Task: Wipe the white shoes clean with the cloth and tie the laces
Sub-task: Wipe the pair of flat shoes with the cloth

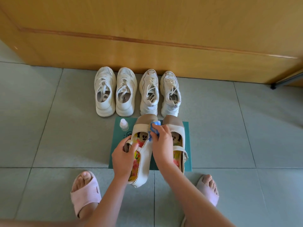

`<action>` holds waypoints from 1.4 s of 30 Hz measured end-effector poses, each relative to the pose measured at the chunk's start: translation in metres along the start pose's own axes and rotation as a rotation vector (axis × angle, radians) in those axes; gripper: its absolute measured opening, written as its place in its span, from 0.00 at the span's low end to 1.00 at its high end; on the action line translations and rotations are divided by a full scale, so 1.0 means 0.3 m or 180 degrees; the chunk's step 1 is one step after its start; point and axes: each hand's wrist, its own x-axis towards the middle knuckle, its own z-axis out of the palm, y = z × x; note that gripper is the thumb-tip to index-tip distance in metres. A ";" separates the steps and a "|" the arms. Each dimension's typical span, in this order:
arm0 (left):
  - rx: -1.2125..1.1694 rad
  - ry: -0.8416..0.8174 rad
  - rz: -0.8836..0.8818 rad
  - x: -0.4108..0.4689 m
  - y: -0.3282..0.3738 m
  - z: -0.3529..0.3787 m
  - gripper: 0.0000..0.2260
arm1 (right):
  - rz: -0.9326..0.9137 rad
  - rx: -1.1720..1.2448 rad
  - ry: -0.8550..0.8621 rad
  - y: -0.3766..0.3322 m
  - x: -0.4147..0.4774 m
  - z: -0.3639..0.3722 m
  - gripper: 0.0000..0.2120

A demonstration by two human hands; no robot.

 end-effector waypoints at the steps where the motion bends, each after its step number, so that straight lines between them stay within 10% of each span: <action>1: -0.0050 -0.0050 0.0009 0.003 0.001 -0.008 0.09 | -0.0047 0.0028 -0.0064 -0.003 -0.026 -0.004 0.13; 42: 0.0000 -0.0078 -0.0097 0.029 -0.052 -0.049 0.14 | -0.0189 0.0175 0.0244 -0.078 0.054 0.037 0.15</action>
